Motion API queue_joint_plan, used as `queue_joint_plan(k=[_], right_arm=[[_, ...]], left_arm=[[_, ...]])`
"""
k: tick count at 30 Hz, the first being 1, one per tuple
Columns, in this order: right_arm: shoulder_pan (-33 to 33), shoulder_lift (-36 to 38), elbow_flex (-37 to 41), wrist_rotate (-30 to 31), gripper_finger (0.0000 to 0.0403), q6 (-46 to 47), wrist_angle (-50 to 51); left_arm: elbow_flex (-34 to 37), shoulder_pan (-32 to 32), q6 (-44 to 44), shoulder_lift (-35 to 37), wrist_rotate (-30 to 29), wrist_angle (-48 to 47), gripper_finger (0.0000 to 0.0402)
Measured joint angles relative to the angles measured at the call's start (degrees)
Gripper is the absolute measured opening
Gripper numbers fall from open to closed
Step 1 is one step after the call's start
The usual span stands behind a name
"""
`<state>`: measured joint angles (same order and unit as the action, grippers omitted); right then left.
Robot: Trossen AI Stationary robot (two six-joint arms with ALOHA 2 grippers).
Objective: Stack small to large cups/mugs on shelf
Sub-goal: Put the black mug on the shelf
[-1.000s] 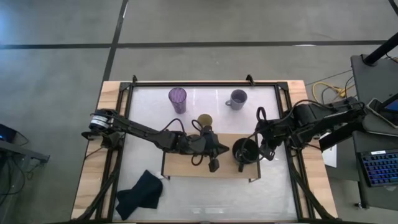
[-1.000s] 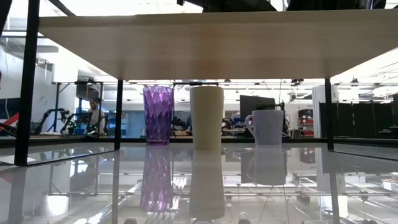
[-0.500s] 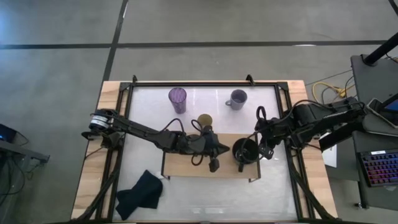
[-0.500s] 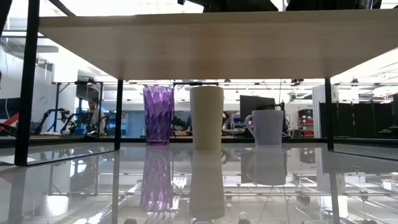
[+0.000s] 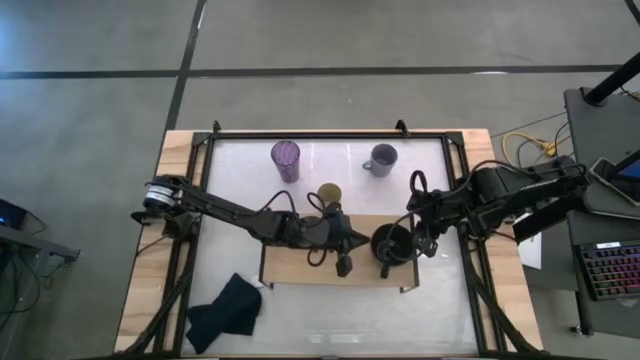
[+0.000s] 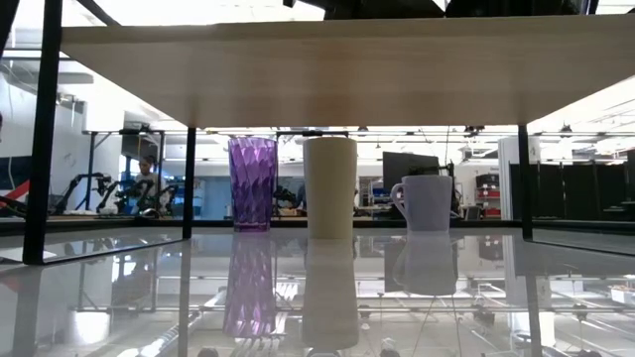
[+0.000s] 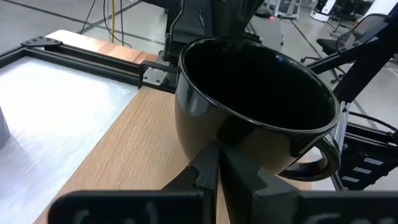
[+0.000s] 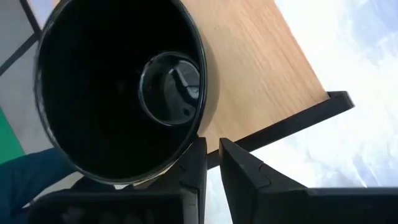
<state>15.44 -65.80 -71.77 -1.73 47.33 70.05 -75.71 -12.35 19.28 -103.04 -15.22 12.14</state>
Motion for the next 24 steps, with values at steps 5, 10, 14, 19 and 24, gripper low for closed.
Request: queue_joint_plan(k=[5, 10, 14, 19, 24], right_arm=[[0.0, 0.0, 0.4, 1.9, 0.0038, 0.0, 0.1], [-0.3, 0.0, 0.8, 3.4, 0.0038, 0.0, 0.1], [-1.0, 0.0, 0.9, 3.5, 0.0038, -0.8, 0.2], [-2.0, 0.0, 0.9, 4.6, 0.0038, -1.3, 0.1], [-2.9, 0.0, 0.9, 4.8, 0.0038, -2.8, 0.1]], left_arm=[[0.1, 0.0, 1.7, 0.0, 0.2, 0.9, 0.0], [0.2, -0.1, 2.8, 0.0, 0.5, 1.2, 0.0], [0.2, -0.1, 2.9, 0.0, 1.3, 1.2, 0.0], [0.2, -0.3, 2.9, 0.0, 1.5, 1.2, 0.0], [0.2, -0.8, 3.0, 0.0, 1.9, 1.1, 0.0]])
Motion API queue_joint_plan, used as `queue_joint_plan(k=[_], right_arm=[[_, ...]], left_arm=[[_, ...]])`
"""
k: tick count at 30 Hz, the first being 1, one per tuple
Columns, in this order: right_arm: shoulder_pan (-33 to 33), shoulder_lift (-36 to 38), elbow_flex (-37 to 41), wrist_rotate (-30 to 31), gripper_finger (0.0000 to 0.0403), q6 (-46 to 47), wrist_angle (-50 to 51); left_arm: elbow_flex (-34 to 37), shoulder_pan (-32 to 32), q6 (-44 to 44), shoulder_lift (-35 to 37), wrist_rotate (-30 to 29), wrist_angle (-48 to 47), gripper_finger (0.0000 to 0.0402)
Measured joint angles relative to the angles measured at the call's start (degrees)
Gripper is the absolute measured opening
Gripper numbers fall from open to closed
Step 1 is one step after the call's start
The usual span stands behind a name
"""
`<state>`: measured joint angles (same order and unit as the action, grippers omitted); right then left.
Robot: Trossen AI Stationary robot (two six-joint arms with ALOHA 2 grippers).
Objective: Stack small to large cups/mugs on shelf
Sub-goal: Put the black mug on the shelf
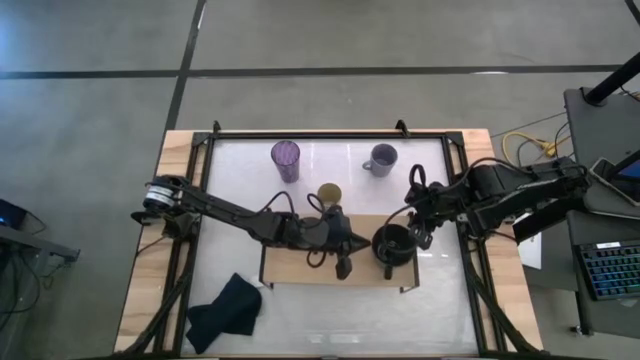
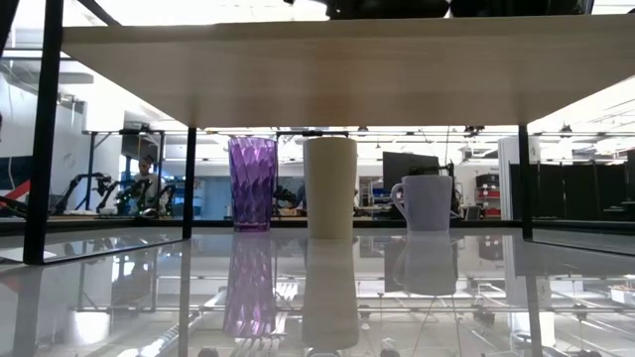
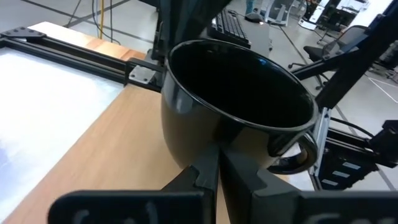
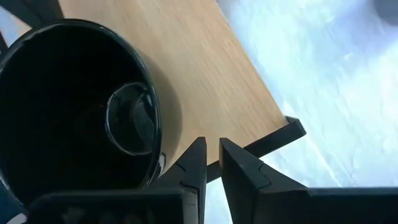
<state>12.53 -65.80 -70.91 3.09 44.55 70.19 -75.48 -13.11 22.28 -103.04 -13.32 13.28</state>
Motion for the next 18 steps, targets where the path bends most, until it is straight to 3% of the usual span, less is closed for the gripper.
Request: queue_joint_plan(k=[11, 18], right_arm=[[-1.2, 0.0, 0.0, 0.1, 0.0038, -1.5, 0.6], [-1.2, 0.7, 0.0, -0.5, 0.0038, 0.3, 9.7]], left_arm=[[0.0, -0.7, -0.1, 0.0, 0.4, -0.6, 0.0], [0.5, -0.4, -0.3, 0.0, 0.0, -2.3, 0.0]])
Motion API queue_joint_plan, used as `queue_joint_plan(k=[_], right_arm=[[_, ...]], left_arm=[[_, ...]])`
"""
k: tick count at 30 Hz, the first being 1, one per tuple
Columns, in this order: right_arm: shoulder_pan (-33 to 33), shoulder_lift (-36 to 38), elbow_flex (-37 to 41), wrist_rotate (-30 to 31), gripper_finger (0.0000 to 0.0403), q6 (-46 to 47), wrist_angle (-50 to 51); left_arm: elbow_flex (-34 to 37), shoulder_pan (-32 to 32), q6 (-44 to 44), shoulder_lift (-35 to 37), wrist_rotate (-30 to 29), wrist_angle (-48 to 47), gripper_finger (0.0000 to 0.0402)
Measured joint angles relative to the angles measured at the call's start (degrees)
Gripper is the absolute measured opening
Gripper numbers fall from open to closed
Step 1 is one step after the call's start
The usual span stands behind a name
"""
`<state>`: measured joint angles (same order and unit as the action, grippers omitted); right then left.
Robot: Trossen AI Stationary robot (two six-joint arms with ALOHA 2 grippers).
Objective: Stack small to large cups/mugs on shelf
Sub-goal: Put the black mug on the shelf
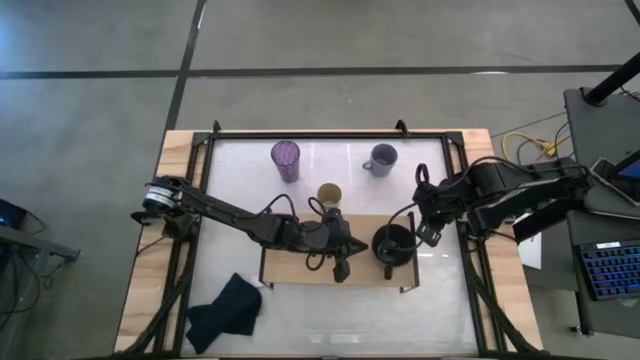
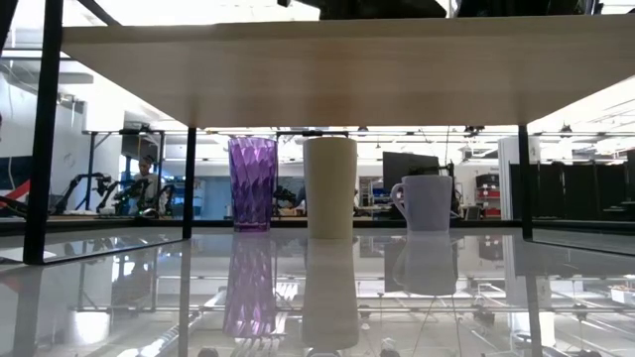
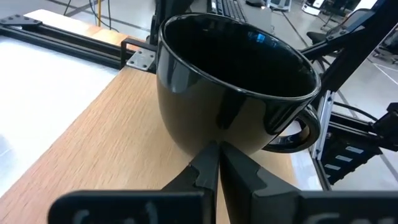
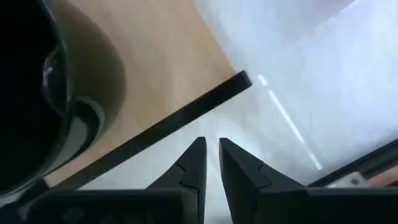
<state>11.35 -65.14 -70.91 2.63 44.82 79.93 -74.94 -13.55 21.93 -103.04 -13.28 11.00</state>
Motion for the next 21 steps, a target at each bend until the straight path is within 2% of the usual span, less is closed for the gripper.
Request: queue_joint_plan(k=[5, 10, 21], right_arm=[[0.4, 0.7, 0.0, -5.8, 0.0038, 1.7, -2.9], [1.9, 0.4, 0.0, -9.1, 0.0038, 2.2, -5.7], [3.4, -0.7, 0.0, -10.3, 0.0038, 2.1, -9.6]], left_arm=[[0.0, 0.4, -0.7, 0.0, -0.5, 0.2, 0.0], [0.1, 1.2, -1.6, 0.0, -0.5, 0.5, 0.0], [0.0, 1.7, -1.4, 0.0, -0.5, 1.1, 0.0]])
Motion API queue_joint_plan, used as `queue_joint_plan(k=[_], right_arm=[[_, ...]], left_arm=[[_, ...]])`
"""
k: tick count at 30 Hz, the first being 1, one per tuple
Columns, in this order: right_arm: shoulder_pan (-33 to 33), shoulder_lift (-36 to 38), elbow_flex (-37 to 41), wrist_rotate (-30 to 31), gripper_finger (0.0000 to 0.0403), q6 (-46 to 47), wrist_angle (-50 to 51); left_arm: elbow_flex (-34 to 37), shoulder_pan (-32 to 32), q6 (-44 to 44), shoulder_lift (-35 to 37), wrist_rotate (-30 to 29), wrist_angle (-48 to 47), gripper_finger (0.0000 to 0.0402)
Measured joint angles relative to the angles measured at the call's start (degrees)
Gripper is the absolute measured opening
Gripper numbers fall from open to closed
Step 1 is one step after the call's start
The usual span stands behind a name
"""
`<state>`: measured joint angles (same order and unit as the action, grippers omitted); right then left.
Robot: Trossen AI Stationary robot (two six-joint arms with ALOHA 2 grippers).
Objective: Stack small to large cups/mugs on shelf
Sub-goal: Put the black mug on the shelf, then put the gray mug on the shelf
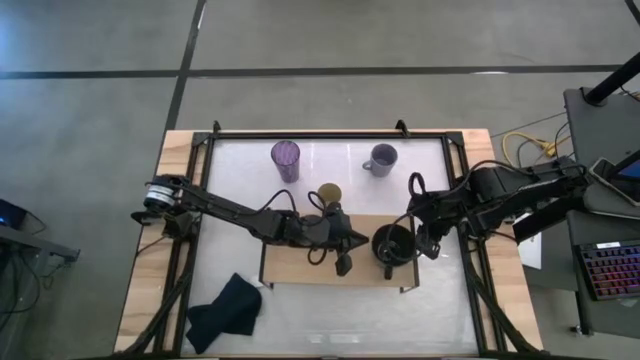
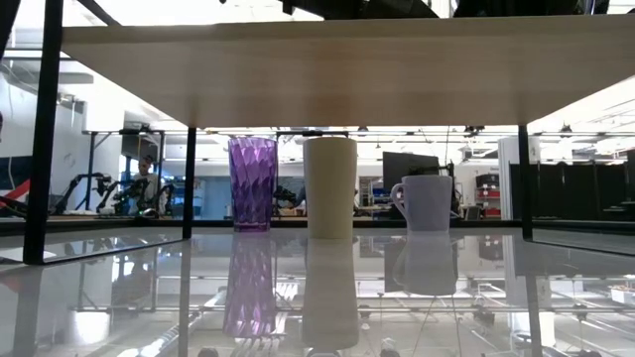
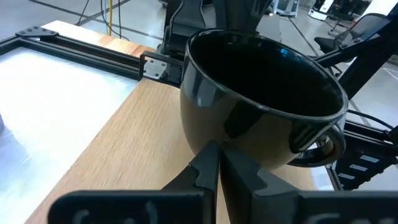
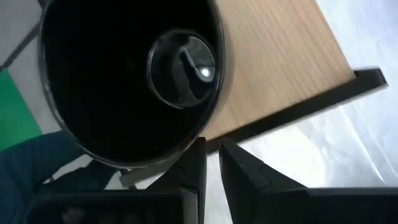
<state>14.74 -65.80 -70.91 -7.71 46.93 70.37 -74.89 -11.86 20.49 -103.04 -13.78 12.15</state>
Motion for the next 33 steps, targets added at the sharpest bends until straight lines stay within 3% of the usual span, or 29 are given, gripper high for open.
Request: queue_joint_plan(k=[23, 33], right_arm=[[0.0, 0.0, 0.1, 3.8, 0.0038, -0.6, -0.5], [-0.2, 1.5, -1.4, 13.1, 0.0038, -1.5, 2.9]], left_arm=[[0.1, -0.3, 1.4, 0.0, 0.3, -0.6, 0.0], [0.1, -0.2, 1.3, 1.6, 0.6, -2.7, 0.0]])
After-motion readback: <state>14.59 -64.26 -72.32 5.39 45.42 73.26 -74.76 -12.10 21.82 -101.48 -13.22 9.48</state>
